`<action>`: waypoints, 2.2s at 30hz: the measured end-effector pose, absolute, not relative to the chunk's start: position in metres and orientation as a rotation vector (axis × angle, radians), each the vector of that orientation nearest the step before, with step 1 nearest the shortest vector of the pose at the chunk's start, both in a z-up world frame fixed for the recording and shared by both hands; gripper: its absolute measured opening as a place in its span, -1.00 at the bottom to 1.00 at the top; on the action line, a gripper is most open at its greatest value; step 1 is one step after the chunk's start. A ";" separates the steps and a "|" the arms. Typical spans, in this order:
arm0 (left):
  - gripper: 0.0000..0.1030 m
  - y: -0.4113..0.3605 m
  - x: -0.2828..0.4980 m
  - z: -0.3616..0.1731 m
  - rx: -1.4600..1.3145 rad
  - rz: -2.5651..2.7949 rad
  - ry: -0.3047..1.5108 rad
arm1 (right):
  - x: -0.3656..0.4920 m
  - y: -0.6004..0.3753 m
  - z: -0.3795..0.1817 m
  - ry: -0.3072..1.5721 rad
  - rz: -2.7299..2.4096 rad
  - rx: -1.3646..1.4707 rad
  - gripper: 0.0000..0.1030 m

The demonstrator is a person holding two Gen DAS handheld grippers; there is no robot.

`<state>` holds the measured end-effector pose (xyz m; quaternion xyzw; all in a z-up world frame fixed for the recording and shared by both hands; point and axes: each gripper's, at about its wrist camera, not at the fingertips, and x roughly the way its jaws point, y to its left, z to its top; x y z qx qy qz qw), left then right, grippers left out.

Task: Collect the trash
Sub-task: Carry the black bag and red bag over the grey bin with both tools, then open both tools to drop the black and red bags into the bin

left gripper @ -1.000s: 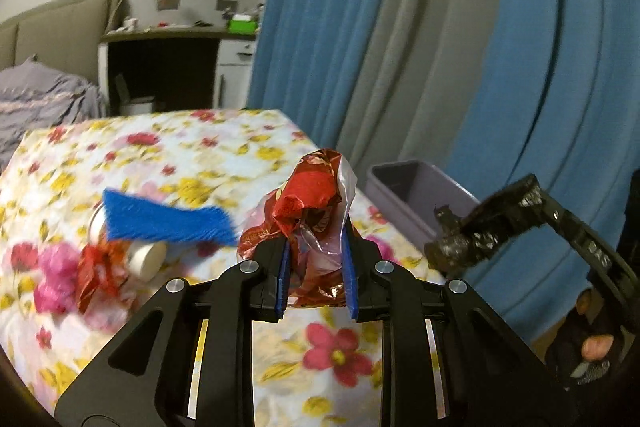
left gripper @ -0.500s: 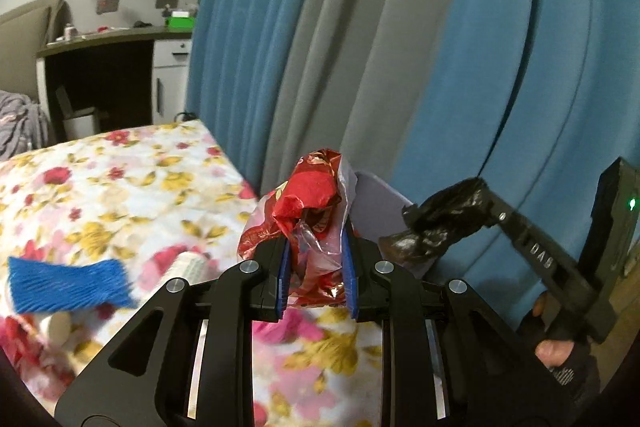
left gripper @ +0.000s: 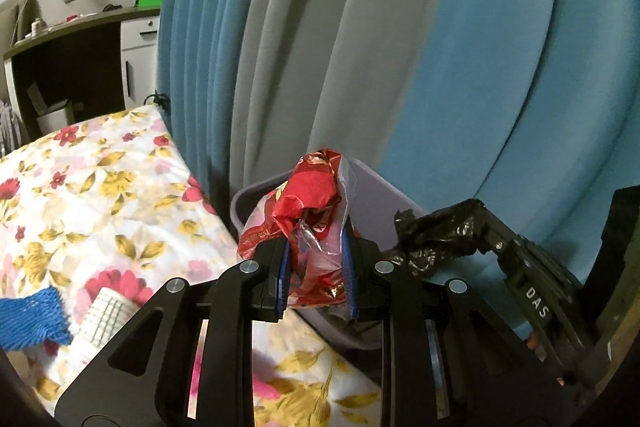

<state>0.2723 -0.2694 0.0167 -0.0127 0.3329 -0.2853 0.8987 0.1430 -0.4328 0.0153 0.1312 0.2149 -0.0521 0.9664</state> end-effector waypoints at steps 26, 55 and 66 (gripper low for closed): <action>-0.60 -0.314 0.321 -0.028 -0.057 -0.602 0.841 | 0.160 -0.448 -0.016 0.539 -0.124 0.260 -0.98; -0.59 -0.323 0.337 -0.045 -0.089 -0.625 0.891 | 0.170 -0.445 -0.022 0.561 -0.108 0.240 -0.98; -0.56 -0.321 0.340 -0.047 -0.115 -0.623 0.910 | 0.167 -0.445 -0.023 0.566 -0.109 0.248 -0.96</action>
